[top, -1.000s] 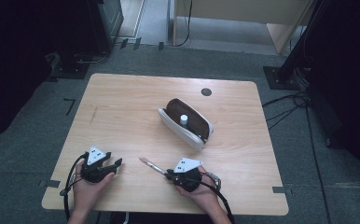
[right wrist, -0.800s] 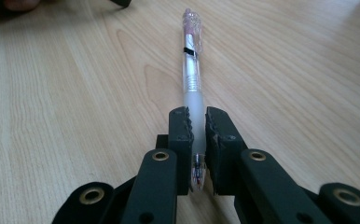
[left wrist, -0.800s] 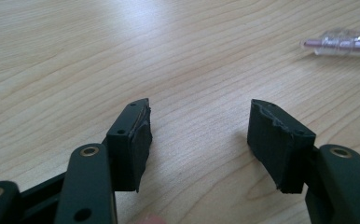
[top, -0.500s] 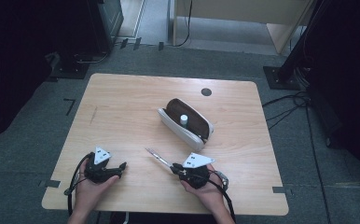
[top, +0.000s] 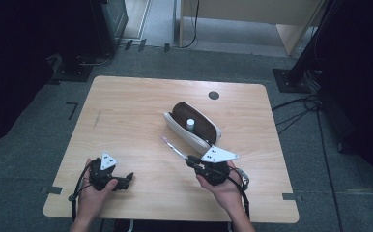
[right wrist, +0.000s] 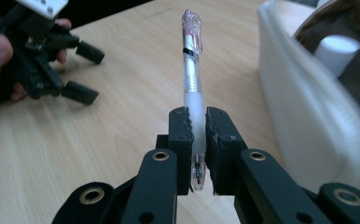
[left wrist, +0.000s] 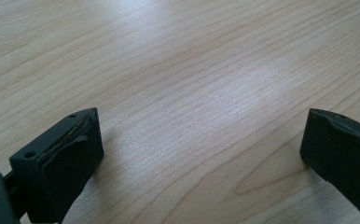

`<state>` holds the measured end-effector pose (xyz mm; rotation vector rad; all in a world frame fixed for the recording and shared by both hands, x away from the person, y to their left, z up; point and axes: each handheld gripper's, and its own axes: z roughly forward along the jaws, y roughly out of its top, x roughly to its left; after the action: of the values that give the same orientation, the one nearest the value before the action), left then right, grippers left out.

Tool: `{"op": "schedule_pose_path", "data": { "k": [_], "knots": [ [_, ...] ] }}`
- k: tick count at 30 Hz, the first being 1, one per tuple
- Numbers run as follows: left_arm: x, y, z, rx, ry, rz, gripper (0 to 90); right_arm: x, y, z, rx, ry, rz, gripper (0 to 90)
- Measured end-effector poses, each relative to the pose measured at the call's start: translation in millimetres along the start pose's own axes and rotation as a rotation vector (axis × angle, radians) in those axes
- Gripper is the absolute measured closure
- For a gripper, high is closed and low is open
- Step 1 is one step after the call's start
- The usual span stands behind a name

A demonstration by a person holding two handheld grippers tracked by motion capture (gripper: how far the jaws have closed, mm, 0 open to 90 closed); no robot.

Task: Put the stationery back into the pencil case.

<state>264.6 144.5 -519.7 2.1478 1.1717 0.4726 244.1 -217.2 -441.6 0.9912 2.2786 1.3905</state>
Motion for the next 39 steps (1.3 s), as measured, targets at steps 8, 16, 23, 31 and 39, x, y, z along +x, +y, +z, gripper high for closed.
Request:
{"op": "schedule_pose_path", "data": {
  "k": [8, 16, 23, 31, 39],
  "knots": [
    [0.2, 0.0, 0.1, 0.0, -0.002, 0.002, 0.0, -11.3, 20.1, -12.6, -0.031, -0.03, -0.004, 81.3],
    [0.1, 0.1, 0.2, -0.002, -0.003, -0.001, 0.0, -27.8, 37.2, -21.8, -0.062, -0.077, 0.012, 81.4],
    [0.3, 0.1, 0.2, -0.001, -0.004, 0.002, 0.0, -44.6, 49.5, -20.4, -0.066, -0.125, 0.023, 81.3],
    [0.3, 0.1, 0.1, -0.001, -0.004, 0.004, 0.0, -58.7, 55.8, -6.4, -0.046, -0.168, 0.034, 81.2],
    [0.4, 0.1, 0.0, 0.001, -0.006, 0.009, 0.0, -70.9, 56.5, 7.9, -0.005, -0.181, 0.053, 81.1]
  ]
}}
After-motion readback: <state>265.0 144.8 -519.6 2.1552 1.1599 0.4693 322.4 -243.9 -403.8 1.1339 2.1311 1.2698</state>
